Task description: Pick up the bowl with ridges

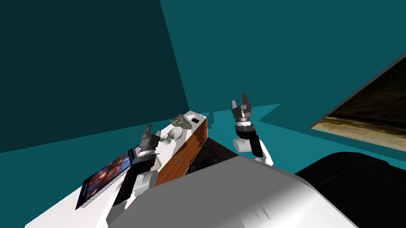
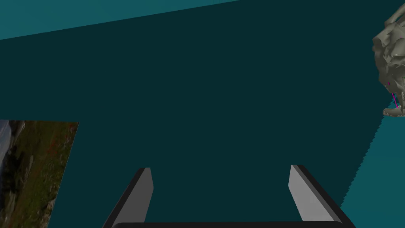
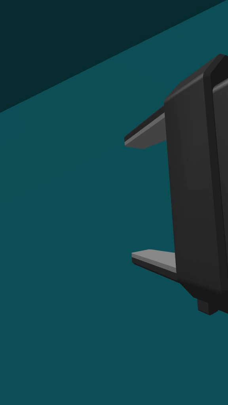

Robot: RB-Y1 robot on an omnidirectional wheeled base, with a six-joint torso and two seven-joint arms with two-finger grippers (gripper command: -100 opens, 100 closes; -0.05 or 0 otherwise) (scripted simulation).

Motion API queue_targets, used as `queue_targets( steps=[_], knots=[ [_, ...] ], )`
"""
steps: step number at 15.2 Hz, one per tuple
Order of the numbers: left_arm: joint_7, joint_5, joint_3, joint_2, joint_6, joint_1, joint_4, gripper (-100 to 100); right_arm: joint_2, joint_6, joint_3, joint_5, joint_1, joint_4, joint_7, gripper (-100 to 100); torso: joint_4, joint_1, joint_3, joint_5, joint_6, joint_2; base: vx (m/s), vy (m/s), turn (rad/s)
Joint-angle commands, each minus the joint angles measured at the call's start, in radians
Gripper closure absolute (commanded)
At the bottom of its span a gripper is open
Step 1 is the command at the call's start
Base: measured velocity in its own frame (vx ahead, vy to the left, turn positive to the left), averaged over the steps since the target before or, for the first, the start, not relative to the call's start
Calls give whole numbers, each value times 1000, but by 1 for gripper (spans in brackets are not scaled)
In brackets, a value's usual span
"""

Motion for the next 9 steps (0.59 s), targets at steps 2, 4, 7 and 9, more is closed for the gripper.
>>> queue_targets(
  steps=[2, 4, 7, 9],
  knots=[
    [3, 11, 10, 23, 67, -8, 10, -100, 0, 0, 0, 0, 0, 0, 0, 0, 0, 0, 0, 0, 0, 0, 23, -20, -6],
    [6, 21, 18, 39, 102, -13, 21, -100, 0, 0, 0, 0, 0, 0, 0, 0, 0, 1, 0, 0, 0, 0, 30, -27, -19],
    [10, 30, 27, 54, 162, -19, 32, -100, 0, 0, 0, 0, 0, 0, 0, 0, 0, 0, 0, 0, 0, 0, 31, -28, -9],
    [13, 40, 35, 67, 200, -24, 44, -100, 0, 0, 0, 0, 0, 0, 0, 0, 0, 0, 0, 0, 0, 0, 31, -36, -18]
  ],
)
